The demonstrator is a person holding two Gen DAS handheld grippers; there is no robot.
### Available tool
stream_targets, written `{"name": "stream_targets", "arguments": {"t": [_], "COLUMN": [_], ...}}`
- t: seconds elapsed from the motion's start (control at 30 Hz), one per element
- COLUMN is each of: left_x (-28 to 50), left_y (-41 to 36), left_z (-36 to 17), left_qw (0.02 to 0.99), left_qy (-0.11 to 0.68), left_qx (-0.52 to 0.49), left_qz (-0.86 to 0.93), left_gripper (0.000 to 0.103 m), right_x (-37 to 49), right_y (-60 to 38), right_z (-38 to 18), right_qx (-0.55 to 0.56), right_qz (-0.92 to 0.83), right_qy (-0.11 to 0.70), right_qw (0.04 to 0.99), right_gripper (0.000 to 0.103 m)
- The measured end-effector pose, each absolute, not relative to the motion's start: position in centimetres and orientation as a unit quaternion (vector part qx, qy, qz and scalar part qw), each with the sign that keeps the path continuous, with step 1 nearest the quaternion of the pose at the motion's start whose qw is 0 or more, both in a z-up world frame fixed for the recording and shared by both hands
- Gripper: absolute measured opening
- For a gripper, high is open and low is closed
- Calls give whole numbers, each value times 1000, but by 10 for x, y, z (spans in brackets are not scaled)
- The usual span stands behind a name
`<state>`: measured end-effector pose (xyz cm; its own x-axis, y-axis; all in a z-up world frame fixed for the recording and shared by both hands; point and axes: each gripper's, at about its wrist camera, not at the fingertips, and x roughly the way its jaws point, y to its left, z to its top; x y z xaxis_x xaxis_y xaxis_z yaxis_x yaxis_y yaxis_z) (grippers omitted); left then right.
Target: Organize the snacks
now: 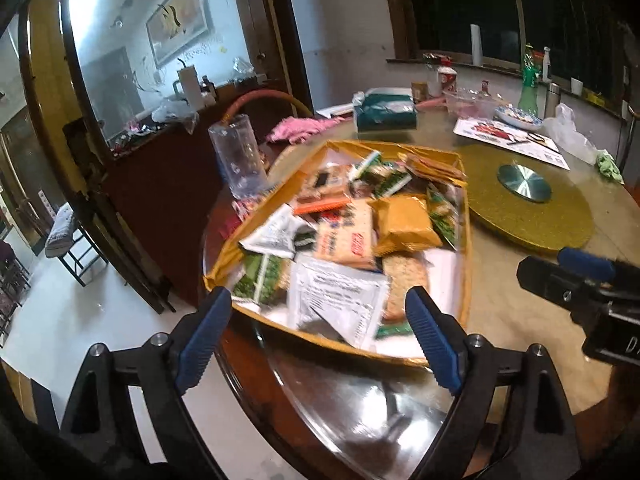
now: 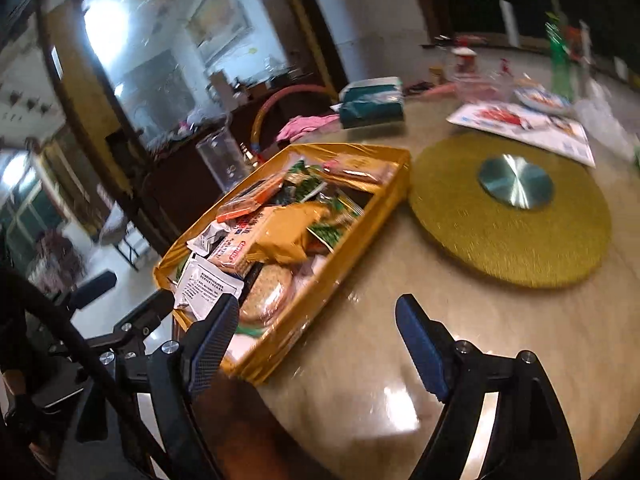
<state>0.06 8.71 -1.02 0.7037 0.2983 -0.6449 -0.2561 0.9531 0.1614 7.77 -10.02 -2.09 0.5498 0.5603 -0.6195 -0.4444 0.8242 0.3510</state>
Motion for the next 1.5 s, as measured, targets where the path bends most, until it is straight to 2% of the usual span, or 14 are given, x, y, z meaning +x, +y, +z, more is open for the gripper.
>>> {"name": "stream_targets", "arguments": {"t": [0.33,0.87,1.5], "left_x": [-5,-13,-22], "left_y": [62,58,82], "left_z": [-21,-15,-16], "left_qw": [900,895,893], "left_qy": [397,393,394], "left_qx": [52,73,45], "left_qz": [172,197,215], "left_gripper": [91,91,91], "right_x": [55,47,46], "right_y": [-106,-105,-96], "right_z": [-25,-32,-37], "right_qx": [82,96,103], "right_qz": [285,285,284], "right_qy": [375,387,396], "right_qw": [878,871,867], "right_gripper": [81,81,81]}}
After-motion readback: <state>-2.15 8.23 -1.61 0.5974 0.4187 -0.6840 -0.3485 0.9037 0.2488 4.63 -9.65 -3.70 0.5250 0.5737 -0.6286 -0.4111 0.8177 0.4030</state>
